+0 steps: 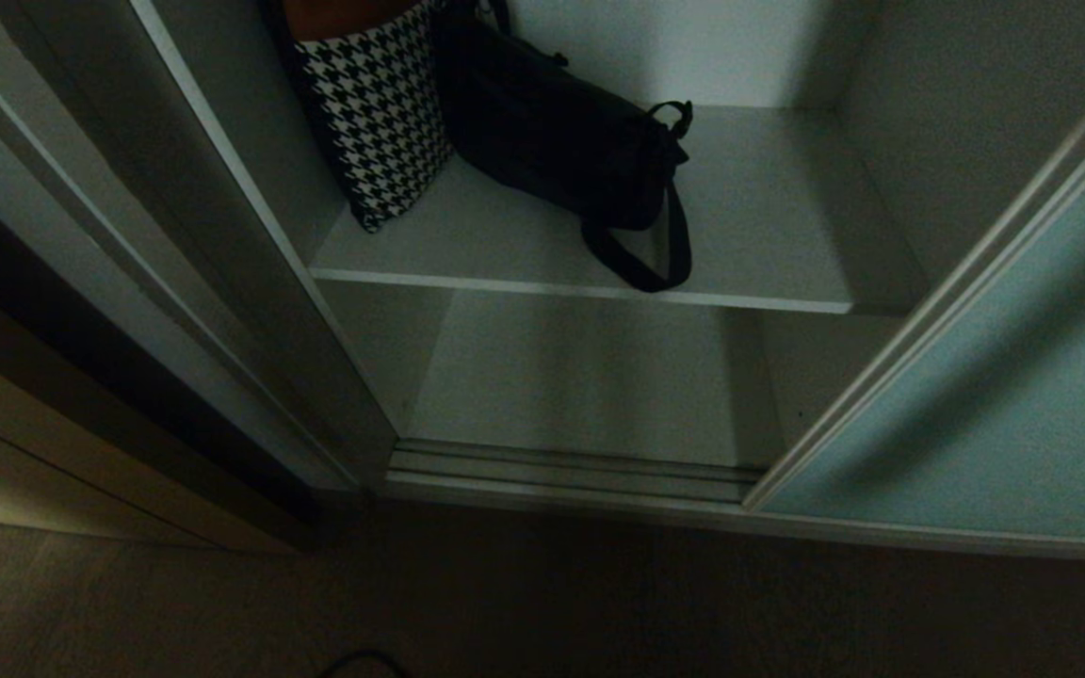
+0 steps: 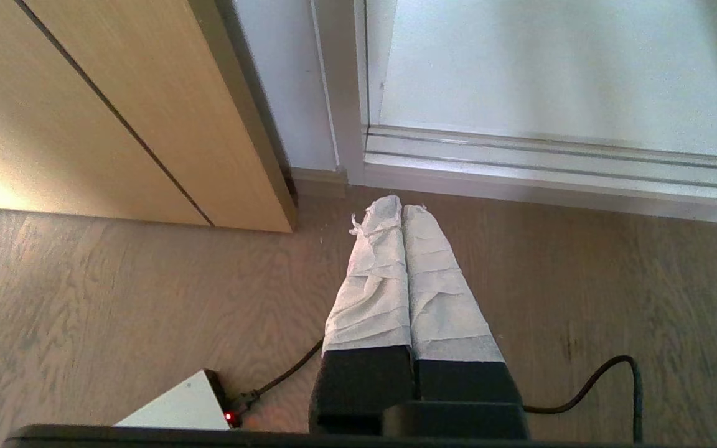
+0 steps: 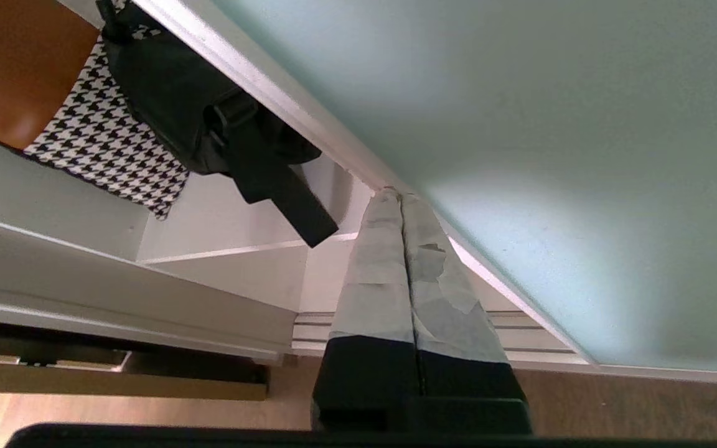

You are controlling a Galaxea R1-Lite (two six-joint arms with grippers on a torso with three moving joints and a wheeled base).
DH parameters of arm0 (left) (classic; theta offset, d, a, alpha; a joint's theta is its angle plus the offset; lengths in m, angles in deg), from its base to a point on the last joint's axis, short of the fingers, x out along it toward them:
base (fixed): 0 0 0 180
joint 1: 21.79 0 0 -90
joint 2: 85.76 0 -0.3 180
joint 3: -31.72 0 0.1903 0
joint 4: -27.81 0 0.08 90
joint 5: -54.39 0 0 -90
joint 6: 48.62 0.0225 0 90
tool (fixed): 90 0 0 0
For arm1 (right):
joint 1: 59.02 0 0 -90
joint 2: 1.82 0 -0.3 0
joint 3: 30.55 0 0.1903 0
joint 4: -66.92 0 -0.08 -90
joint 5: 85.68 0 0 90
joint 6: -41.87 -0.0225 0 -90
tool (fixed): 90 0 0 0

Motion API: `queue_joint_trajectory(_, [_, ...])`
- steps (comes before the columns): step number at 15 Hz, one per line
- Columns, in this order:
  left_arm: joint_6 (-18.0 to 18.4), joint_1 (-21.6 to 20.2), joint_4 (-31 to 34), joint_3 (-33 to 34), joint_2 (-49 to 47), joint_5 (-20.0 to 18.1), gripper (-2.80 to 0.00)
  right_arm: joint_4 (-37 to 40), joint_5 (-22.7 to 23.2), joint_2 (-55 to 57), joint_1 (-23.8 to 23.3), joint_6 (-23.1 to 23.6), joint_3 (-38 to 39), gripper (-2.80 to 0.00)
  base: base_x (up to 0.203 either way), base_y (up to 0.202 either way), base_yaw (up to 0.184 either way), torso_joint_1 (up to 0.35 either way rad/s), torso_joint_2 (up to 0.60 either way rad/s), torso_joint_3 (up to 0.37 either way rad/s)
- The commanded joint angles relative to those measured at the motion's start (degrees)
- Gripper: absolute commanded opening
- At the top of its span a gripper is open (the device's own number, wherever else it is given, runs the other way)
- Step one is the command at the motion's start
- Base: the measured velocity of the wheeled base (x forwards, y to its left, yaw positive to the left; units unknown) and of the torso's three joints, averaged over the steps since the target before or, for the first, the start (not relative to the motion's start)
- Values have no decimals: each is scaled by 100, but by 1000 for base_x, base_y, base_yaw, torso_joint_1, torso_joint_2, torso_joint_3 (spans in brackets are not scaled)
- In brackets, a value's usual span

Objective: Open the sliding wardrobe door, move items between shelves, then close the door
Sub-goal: Close the door

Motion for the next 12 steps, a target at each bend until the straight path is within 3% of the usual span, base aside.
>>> queue_joint_trajectory(1, [0,-2,-1,0,-1,0,-280,-10,67,-7,20,-16,-1,-280,0,0,0,0,0,0])
queue_joint_trajectory(4, [0,-2,-1,0,-6,0,-280,8,401,-105,138,-18,17,-280,0,0,0,0,0,0])
queue_joint_trajectory(8, [0,-2,-1,0,-9,0,-280,-20,458,-411,259,-23,216,-280,0,0,0,0,0,0])
queue_joint_trajectory(12, [0,-2,-1,0,-9,0,-280,-166,394,-671,-76,-67,377,-280,0,0,0,0,0,0])
